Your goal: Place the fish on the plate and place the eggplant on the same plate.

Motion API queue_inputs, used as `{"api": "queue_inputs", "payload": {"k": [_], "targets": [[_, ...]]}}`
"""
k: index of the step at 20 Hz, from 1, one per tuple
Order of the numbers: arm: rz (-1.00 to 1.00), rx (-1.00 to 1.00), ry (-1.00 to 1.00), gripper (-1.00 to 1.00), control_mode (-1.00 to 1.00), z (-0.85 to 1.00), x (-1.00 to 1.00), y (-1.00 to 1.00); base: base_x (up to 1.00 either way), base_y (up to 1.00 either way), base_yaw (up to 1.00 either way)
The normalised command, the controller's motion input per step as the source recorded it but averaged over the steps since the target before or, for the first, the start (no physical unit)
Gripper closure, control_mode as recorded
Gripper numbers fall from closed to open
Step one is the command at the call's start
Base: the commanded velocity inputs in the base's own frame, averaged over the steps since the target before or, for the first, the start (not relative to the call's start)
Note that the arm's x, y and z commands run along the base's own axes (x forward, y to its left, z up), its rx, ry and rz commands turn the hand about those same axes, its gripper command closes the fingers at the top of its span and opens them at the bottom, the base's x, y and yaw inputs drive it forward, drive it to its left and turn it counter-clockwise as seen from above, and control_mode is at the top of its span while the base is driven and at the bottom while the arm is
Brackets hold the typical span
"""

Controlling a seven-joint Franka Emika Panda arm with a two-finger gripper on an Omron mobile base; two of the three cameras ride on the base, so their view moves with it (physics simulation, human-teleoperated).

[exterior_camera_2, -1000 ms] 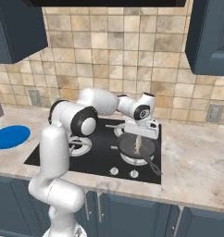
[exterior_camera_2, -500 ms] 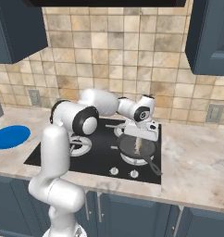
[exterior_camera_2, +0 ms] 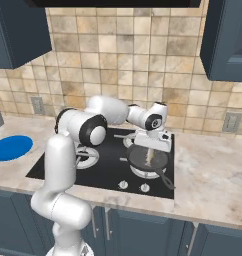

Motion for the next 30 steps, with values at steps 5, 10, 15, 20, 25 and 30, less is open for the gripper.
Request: {"api": "queue_inputs", "payload": {"k": [5,10,15,20,25,30], "targets": [[0.00,0.00,-0.01,1.00,-1.00,0.01,-0.08,0.04,0.00,0.00,0.00],[0.00,0.00,-0.04,1.00,-1.00,0.54,-0.24,0.17,0.00,0.00,0.00],[0.00,0.00,0.00,1.00,-1.00,0.83,-0.21,0.18,0.00,0.00,0.00],[0.00,0.00,0.00,1.00,-1.00,0.59,-0.60,0.48,0.00,0.00,0.00],[0.02,0.00,-0.08,1.00,-1.00,0.29,-0.68,0.95,0.00,0.00,0.00],[0.00,0.00,-0.10,1.00,-1.00,0.39,-0.55,1.00,0.00,0.00,0.00]]}}
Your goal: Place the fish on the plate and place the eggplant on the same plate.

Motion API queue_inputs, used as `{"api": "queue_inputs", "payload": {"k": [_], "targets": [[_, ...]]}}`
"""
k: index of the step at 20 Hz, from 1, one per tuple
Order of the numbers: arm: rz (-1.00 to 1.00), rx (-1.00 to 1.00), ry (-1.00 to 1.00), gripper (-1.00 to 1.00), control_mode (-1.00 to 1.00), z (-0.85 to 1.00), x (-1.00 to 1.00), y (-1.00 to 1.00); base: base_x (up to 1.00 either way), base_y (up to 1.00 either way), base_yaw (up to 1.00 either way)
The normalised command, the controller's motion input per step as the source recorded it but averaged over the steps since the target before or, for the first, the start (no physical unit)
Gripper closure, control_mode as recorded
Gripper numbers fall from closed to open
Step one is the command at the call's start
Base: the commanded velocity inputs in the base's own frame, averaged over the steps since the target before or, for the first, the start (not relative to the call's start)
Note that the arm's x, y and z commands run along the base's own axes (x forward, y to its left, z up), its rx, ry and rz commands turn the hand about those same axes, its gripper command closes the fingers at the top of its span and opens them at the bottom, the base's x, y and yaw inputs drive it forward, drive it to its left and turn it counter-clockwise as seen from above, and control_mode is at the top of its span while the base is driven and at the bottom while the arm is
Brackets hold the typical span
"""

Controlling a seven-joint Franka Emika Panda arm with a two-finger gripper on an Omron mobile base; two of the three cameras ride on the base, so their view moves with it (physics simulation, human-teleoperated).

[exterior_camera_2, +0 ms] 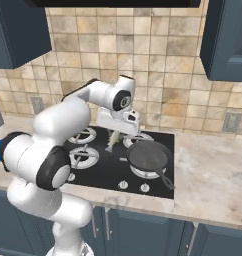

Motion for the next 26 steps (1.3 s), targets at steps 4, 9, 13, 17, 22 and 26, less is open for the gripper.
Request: {"api": "queue_inputs", "payload": {"k": [4,9,13,17,22,26], "targets": [[0.00,0.00,-0.02,1.00,-1.00,0.48,-0.49,1.00,0.00,0.00,0.00],[0.00,0.00,0.00,1.00,-1.00,0.35,-0.48,1.00,0.00,0.00,0.00],[0.00,0.00,0.00,1.00,-1.00,0.13,-0.35,1.00,0.00,0.00,0.00],[0.01,0.00,0.00,1.00,-1.00,0.01,-0.20,1.00,0.00,0.00,0.00],[0.00,0.00,0.00,1.00,-1.00,0.00,-0.14,0.91,0.00,0.00,0.00],[0.00,0.00,-0.05,1.00,-1.00,0.00,-0.03,0.55,0.00,0.00,0.00]]}}
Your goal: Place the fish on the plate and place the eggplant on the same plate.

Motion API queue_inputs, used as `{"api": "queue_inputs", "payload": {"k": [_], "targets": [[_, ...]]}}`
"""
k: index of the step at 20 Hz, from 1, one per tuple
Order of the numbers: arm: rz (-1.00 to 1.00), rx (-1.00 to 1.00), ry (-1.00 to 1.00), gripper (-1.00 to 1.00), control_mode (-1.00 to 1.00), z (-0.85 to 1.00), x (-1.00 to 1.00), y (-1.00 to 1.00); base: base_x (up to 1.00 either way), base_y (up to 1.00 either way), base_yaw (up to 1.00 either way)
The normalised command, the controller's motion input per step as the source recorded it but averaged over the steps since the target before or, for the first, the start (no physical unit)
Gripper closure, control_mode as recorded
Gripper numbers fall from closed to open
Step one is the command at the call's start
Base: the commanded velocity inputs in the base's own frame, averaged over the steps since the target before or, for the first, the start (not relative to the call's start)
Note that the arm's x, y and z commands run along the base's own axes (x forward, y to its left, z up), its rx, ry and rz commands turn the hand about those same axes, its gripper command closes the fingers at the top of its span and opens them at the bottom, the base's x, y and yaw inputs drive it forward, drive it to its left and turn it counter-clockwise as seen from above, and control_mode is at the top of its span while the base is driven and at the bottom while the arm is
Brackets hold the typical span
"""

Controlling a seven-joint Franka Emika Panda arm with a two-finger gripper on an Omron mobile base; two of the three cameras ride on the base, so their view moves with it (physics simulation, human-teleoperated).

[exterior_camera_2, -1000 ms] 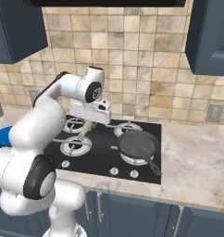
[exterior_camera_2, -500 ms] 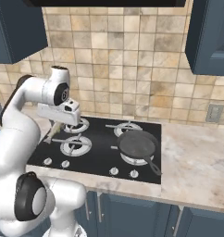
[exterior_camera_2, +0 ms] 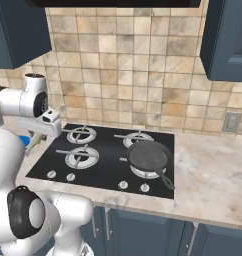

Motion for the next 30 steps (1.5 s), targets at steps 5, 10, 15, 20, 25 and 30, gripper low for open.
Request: {"api": "queue_inputs", "payload": {"k": [5,10,15,20,25,30], "targets": [[0.00,0.00,-0.15,1.00,-1.00,-0.04,-0.01,0.55,0.00,0.00,0.00],[0.01,-0.03,-0.07,1.00,-1.00,-0.15,0.05,0.98,0.00,0.00,0.00],[0.03,-0.03,0.00,1.00,-1.00,-0.13,0.15,0.79,0.00,0.00,0.00],[0.00,-0.02,0.00,1.00,-1.00,-0.01,0.41,0.02,0.00,0.00,0.00],[0.00,0.00,0.10,1.00,-1.00,0.00,0.77,0.00,0.00,0.00,0.00],[0.00,0.00,0.21,1.00,-1.00,-0.19,0.67,0.00,0.00,0.00,0.00]]}}
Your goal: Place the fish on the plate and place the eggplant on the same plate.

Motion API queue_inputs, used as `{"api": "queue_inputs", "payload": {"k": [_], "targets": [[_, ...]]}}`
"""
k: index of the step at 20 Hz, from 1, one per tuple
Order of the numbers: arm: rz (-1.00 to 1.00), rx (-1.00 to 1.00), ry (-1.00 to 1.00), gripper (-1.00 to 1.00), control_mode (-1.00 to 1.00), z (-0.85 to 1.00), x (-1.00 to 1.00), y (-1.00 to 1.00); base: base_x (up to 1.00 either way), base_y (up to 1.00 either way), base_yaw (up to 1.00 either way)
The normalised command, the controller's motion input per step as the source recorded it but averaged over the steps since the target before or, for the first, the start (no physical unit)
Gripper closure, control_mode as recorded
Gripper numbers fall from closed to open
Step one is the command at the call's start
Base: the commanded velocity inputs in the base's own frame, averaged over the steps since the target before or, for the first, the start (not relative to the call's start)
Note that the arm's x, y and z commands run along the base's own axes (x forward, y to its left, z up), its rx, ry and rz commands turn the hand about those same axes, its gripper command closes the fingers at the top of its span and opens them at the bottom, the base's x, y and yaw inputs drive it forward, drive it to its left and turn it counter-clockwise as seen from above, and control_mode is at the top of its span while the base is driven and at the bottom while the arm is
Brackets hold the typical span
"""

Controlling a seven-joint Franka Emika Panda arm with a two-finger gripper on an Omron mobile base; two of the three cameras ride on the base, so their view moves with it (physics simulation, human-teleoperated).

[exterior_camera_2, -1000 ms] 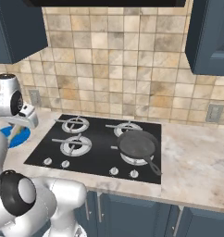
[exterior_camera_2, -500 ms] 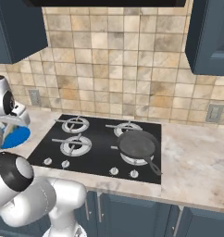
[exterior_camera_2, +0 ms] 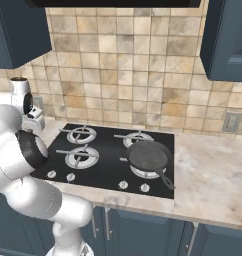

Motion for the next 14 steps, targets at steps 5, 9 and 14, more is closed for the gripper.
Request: {"api": "queue_inputs", "payload": {"k": [5,9,14], "targets": [[0.00,0.00,0.12,1.00,-1.00,-0.19,0.50,0.00,0.00,0.00,0.00],[0.02,0.00,0.01,1.00,-1.00,-0.09,0.05,0.07,0.00,0.00,0.00],[0.02,0.00,0.00,1.00,-1.00,-0.34,0.00,0.09,0.00,0.00,0.00]]}}
